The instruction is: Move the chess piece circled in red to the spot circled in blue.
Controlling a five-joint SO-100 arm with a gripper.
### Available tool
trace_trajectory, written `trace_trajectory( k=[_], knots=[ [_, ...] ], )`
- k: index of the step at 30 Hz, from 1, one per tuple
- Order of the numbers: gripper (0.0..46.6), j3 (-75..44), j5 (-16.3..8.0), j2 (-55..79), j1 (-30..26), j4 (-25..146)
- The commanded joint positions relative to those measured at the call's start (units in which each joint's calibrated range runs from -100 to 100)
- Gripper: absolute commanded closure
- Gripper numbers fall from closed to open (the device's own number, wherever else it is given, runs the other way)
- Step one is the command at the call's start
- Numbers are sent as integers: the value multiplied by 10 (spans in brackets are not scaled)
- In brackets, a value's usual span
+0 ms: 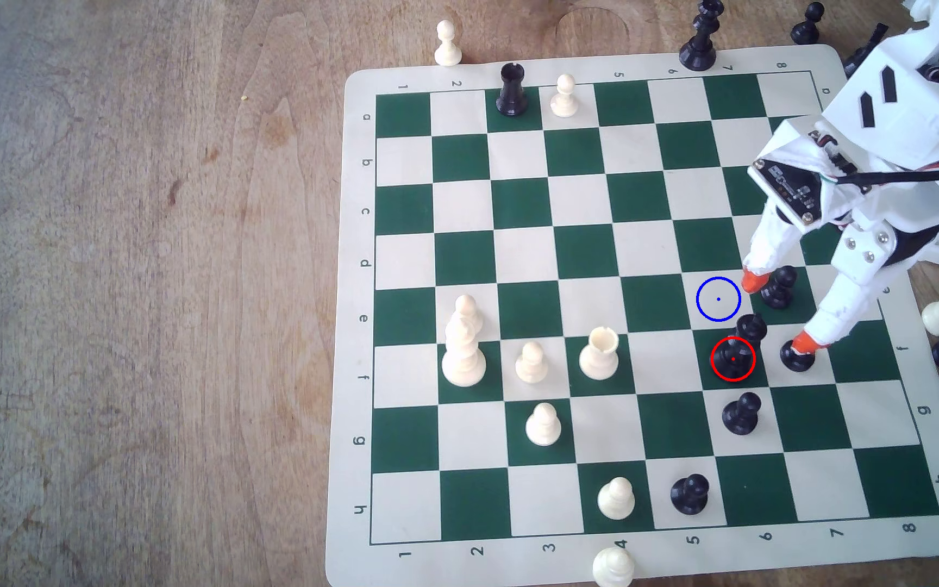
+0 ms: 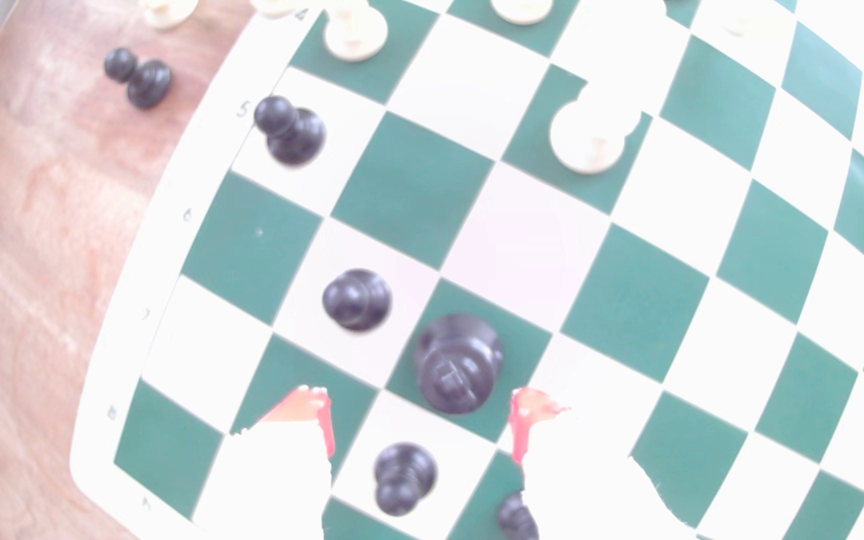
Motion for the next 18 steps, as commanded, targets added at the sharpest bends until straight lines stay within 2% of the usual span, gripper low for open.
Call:
trace_trajectory(
  k=[1, 11, 18],
  knots=[
    [270, 19, -2, 1, 1, -37],
    [273, 48, 1, 54, 18, -94],
    [301, 50, 2, 76, 13, -101]
  ],
)
